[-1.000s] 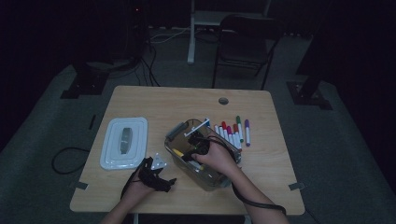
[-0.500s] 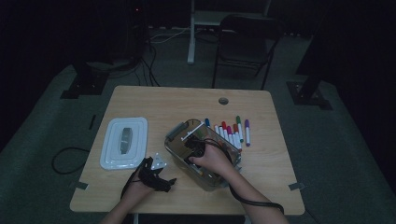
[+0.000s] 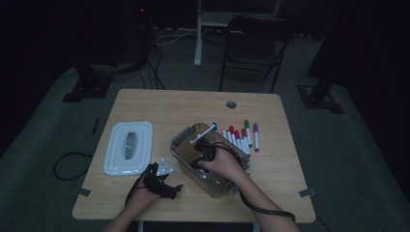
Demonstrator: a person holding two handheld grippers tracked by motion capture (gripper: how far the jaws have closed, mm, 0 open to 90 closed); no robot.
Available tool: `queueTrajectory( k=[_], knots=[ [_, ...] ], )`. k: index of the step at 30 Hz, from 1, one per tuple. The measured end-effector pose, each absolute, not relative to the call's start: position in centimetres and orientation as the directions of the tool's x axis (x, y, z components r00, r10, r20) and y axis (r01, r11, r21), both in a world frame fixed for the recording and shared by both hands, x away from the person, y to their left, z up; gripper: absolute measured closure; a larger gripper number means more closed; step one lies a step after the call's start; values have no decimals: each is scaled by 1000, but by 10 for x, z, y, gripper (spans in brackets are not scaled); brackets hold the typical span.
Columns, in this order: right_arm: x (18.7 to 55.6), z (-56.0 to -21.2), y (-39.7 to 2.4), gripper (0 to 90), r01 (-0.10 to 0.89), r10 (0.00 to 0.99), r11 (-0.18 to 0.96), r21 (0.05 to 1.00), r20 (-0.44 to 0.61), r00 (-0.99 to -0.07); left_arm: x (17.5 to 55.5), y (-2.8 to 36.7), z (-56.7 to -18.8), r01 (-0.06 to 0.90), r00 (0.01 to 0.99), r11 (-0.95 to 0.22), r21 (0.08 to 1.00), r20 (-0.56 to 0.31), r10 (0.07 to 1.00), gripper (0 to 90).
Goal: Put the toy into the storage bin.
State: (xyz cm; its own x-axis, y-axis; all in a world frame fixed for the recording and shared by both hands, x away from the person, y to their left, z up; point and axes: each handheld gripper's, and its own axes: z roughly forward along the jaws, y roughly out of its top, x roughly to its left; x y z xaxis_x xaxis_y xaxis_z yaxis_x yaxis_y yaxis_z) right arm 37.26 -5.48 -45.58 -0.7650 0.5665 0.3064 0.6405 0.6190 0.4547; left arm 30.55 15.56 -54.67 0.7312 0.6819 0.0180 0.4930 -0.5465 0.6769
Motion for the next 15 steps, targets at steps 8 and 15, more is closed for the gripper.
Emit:
queueTrajectory(
  k=[8, 15],
  knots=[
    [371, -412, -98, 533, 558, 569, 530, 638, 221, -792, 305, 156, -547, 493, 731, -546, 677, 18, 682, 5],
    [378, -395, -141, 487, 544, 662, 418, 728, 166, -731, 305, 156, -547, 493, 731, -546, 677, 18, 682, 5]
  ],
)
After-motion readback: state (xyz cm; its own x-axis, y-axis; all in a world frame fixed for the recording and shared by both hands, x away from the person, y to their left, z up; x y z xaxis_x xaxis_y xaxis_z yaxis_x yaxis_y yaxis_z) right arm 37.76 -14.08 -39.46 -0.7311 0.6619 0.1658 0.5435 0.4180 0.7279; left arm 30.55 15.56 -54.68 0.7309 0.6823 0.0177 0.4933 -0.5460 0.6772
